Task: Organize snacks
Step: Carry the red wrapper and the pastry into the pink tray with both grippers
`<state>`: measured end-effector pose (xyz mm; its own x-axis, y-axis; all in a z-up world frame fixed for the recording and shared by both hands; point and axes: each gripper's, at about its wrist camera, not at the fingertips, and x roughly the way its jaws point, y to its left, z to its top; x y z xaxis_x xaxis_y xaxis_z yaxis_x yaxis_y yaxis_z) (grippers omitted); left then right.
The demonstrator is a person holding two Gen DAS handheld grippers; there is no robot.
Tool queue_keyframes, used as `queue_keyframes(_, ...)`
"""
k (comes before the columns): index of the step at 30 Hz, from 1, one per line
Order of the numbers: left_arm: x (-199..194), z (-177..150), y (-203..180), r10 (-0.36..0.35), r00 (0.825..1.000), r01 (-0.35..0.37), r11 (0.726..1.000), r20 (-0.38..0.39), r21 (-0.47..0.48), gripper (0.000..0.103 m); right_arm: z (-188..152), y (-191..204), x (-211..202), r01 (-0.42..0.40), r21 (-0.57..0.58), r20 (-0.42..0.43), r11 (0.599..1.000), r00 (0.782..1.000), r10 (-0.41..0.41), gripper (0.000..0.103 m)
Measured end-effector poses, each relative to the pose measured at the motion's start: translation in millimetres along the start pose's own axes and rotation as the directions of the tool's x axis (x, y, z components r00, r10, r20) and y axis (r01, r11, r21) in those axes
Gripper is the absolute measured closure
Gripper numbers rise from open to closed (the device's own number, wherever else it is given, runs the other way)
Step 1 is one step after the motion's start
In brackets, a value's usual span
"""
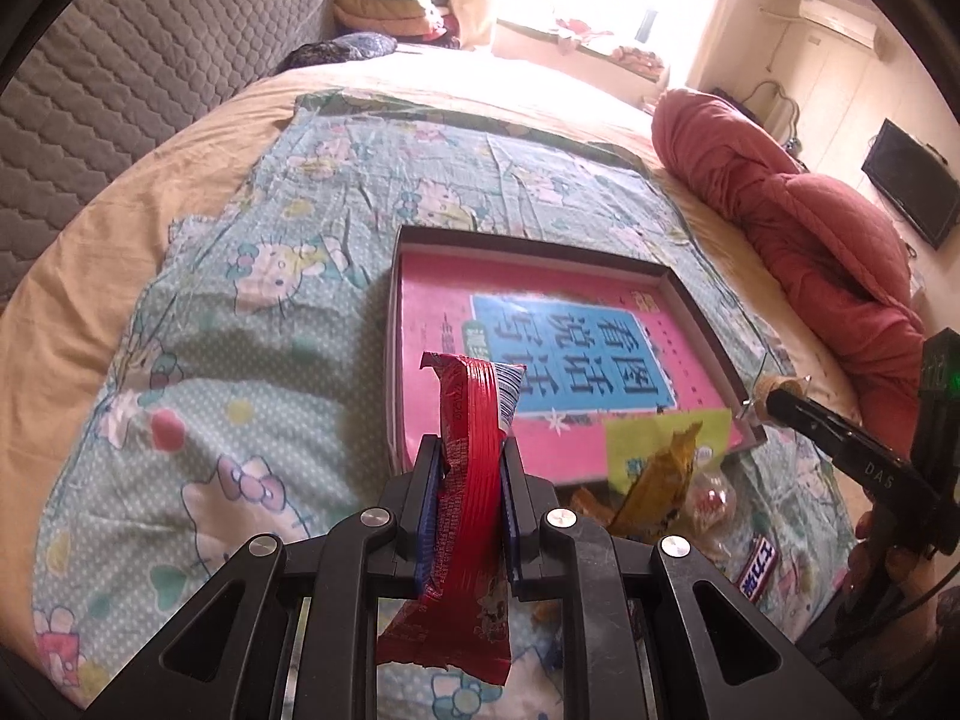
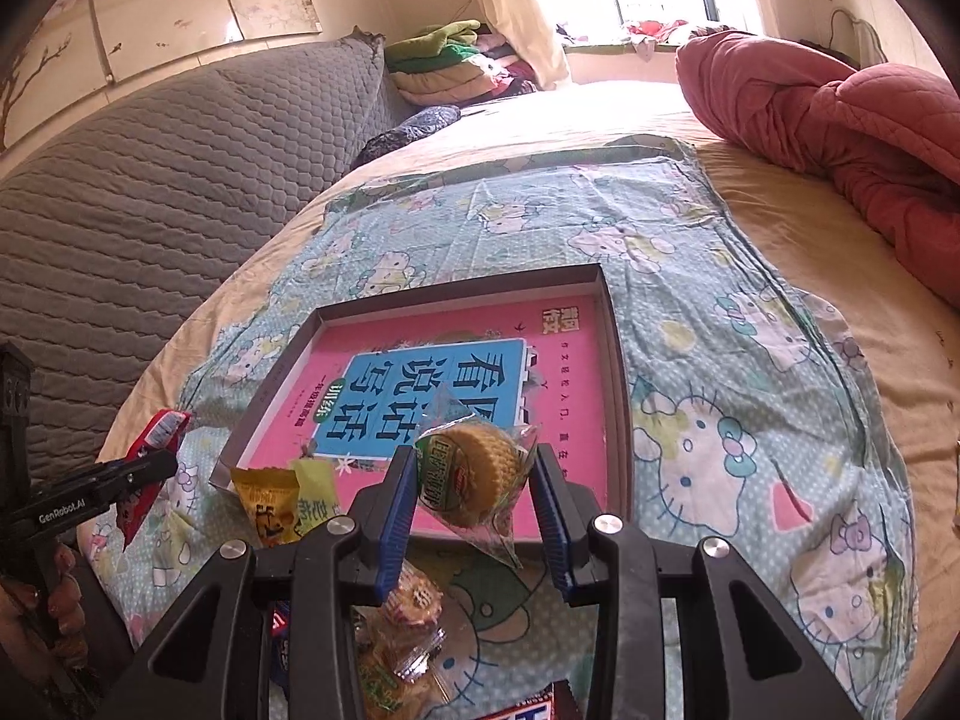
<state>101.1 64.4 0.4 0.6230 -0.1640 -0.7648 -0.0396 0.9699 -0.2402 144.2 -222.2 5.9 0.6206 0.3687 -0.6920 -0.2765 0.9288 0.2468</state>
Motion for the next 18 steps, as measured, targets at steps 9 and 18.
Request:
queue_keyframes(9, 13, 15, -3, -0.001, 1.000, 0.001, 1.000, 0.013, 0.001, 0.085, 12, -2, 7, -0.011, -0.005, 0.016, 1.000, 1.000, 0.011, 0.065)
queue_keyframes(18, 31, 25, -9, -0.022, 1.000, 0.022, 1.000, -0.003, 0.003, 0.085, 17, -2, 15, -0.014, -0.013, 0.009, 1.000, 1.000, 0.014, 0.065)
